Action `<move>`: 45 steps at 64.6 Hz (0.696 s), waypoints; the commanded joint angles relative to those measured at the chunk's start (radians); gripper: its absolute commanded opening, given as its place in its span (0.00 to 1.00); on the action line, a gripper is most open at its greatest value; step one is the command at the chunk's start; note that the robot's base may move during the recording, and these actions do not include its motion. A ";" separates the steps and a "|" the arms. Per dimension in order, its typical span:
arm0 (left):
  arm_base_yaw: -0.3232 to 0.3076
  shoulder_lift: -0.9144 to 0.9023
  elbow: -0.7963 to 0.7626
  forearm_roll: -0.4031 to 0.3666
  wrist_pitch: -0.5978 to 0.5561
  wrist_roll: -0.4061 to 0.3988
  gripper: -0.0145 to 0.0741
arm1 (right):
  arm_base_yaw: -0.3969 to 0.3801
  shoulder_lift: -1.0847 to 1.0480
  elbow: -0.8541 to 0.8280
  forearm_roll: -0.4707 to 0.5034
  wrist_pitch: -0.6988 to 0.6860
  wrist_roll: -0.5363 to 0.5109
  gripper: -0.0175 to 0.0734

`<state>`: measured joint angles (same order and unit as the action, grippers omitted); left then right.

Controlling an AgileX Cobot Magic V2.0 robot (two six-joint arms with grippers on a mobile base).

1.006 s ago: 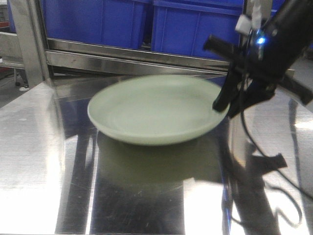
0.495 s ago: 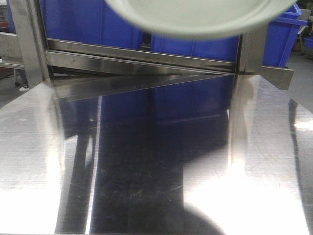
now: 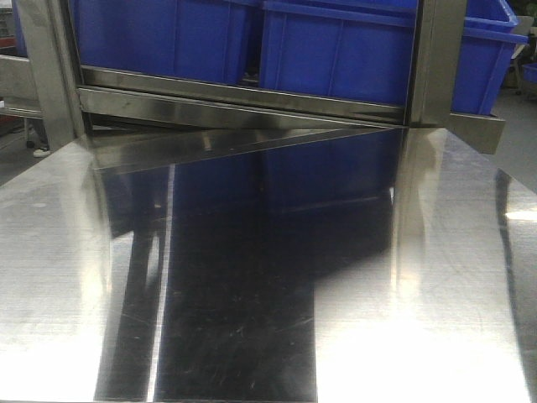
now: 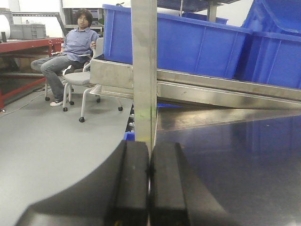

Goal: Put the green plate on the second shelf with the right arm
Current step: 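Raise the held plate upright beside the right arm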

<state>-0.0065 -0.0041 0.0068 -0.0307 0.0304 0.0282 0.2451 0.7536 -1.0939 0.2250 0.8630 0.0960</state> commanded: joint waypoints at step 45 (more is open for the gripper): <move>-0.003 -0.017 0.040 -0.003 -0.089 -0.002 0.31 | -0.178 -0.366 0.458 -0.142 -0.853 -0.004 0.25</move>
<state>-0.0065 -0.0041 0.0068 -0.0307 0.0304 0.0282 0.0917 0.4341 -0.7060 0.0937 0.2217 0.0943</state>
